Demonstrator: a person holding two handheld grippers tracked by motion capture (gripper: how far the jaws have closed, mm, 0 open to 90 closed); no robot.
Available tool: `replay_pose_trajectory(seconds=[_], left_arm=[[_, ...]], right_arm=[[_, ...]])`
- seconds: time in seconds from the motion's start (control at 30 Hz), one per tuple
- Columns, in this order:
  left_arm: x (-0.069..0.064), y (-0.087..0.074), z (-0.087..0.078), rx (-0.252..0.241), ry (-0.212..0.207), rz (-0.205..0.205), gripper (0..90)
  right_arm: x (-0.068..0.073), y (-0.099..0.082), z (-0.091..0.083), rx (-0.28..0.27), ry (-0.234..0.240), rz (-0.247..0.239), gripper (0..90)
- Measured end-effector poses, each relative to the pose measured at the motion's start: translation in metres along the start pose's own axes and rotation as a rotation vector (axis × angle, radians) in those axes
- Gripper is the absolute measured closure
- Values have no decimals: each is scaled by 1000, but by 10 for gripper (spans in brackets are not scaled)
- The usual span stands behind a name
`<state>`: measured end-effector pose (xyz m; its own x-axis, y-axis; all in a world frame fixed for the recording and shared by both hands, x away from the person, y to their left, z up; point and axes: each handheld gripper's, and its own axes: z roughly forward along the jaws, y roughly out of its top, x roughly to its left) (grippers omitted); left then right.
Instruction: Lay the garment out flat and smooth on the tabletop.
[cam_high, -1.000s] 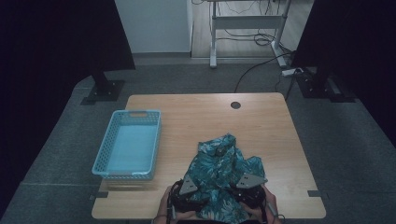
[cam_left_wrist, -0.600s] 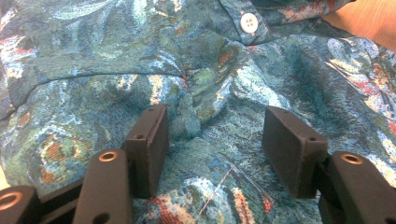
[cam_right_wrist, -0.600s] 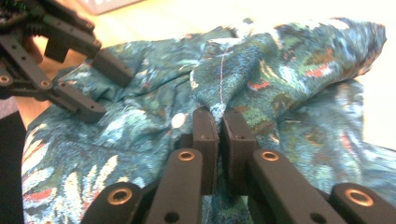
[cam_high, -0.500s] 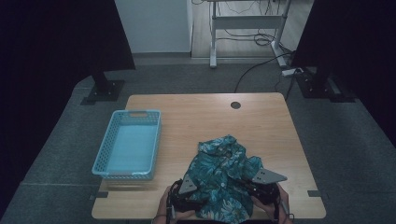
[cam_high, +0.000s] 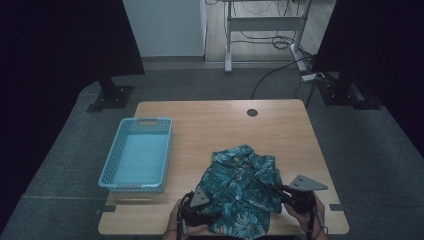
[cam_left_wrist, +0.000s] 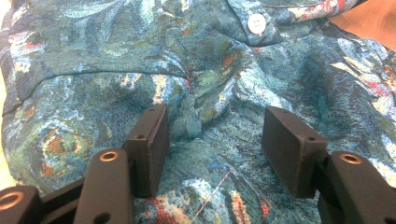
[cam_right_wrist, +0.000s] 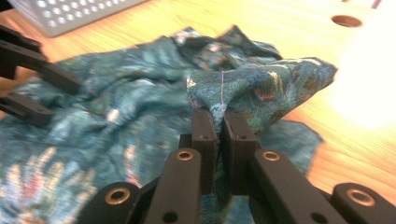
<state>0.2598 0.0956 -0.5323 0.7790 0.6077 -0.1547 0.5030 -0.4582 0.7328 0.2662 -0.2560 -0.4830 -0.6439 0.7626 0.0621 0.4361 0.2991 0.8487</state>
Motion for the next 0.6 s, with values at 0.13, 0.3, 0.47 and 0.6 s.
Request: replay_pose_trajectory(seconds=[0.13,0.3,0.47,0.6], left_arm=[[0,0,0,0,-1,-1,412],[1,0,0,-3,0,-6,414],[4,-1,-1,-6,3,-15,415],[3,-1,-1,-4,6,-11,414]], right_arm=[[-14,-6,-3,0,-18,37,842],[-29,-13,-6,1,-45,68,839],[-42,-20,-11,3,-78,112,836],[-52,-27,-9,20,-105,140,830]])
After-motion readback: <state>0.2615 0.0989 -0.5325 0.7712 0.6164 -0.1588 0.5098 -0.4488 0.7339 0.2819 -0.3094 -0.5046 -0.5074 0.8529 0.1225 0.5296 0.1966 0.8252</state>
